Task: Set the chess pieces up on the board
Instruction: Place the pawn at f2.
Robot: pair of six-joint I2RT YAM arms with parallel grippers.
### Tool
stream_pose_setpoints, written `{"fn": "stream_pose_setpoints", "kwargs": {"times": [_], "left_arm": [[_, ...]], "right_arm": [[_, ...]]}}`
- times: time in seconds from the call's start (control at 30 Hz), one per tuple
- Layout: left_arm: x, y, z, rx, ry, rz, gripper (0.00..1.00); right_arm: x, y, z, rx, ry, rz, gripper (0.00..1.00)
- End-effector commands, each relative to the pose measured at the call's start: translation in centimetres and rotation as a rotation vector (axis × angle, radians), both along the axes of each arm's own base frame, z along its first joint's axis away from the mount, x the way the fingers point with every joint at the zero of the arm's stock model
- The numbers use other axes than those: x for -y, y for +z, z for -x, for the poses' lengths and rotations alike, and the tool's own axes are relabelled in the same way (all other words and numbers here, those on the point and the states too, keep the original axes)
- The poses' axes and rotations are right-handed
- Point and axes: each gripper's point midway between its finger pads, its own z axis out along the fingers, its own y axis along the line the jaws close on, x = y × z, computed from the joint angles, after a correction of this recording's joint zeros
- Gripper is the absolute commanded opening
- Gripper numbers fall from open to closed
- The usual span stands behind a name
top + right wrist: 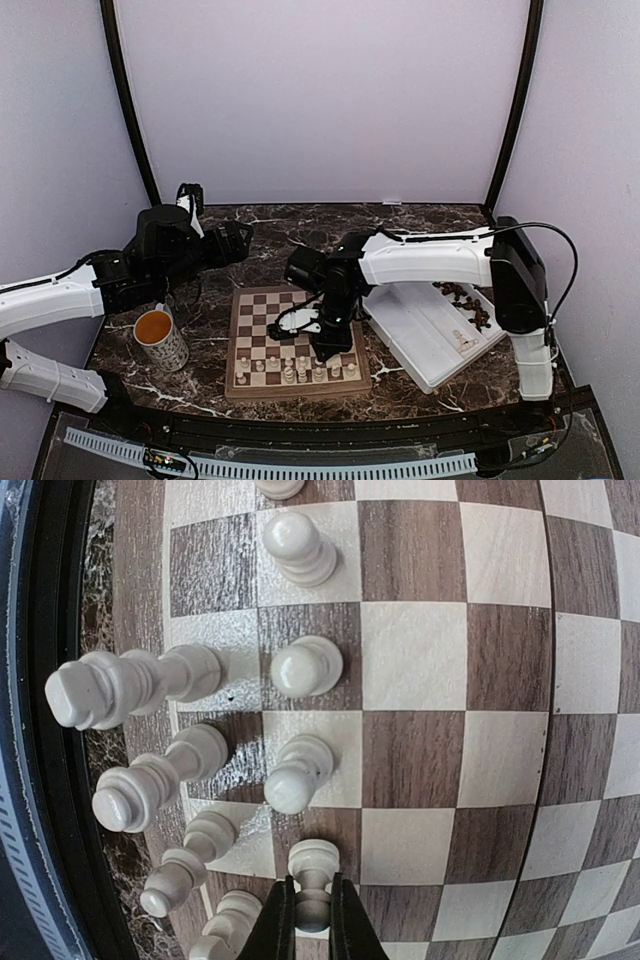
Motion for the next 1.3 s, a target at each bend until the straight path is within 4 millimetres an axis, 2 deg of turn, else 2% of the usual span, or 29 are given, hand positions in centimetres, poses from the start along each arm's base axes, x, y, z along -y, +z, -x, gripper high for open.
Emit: {"fn": "stream_pose_setpoints", "kwargs": {"times": [0.0,0.4,1.27], "left_arm": [[-0.4,-0.65,0.07,-0.008,0.003,-0.013,0.99],[-0.26,-0.99,-0.09,-0.017,-0.005,-0.013,0.99],[0.25,-1.27,-0.27,-0.032,-0.02,0.001,0.99]], "right_arm": [[-0.78,0.23,0.56,-0.006,0.027,-0.008,0.08],[-0.86,0.1,0.42,0.005,0.025,0.001,0.12],[0.01,0.69,0.41,0.031,0.025,0.004,0.1]]}}
